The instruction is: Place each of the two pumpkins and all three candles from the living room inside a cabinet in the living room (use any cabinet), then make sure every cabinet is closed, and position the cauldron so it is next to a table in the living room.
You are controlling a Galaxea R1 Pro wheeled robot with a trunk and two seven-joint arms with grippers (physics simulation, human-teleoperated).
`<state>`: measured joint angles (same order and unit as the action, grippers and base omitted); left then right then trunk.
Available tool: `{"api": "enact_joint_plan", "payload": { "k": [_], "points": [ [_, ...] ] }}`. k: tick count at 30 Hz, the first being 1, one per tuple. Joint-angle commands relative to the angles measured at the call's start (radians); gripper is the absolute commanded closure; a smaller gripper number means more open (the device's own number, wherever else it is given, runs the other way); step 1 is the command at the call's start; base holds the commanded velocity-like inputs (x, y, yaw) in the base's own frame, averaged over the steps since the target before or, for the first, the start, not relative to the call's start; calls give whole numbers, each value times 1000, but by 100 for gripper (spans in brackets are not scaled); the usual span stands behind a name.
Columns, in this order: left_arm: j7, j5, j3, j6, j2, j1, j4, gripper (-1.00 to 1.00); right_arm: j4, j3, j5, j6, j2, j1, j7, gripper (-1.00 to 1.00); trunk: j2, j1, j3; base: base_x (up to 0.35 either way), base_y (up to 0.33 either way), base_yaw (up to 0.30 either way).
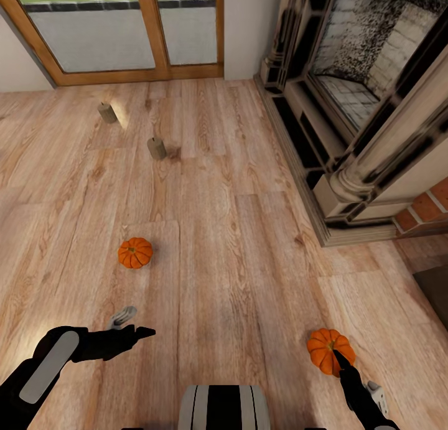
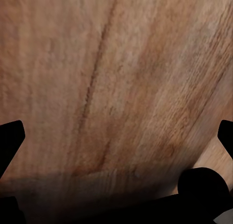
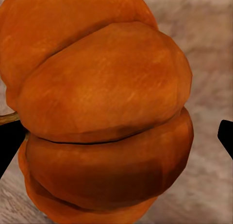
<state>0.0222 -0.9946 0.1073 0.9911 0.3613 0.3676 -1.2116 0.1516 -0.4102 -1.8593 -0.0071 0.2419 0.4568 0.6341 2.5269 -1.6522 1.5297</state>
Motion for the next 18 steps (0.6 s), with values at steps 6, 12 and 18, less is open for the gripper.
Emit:
{"api": "enact_joint_plan", "payload": {
  "k": [6,12,18],
  "points": [
    [2,2,1,2,1,-1,0,-100,-3,-8,-15,1,0,0,-40,-100,0,0,1,0,0,0],
    [2,2,0,2,1,-1,1,-100,-3,-9,-15,1,1,0,-40,-100,0,0,-3,0,0,0],
    [2,2,0,1,1,-1,1,-100,-3,-8,-14,-1,0,0,-40,100,-1,1,-11,0,0,0]
  ]
}}
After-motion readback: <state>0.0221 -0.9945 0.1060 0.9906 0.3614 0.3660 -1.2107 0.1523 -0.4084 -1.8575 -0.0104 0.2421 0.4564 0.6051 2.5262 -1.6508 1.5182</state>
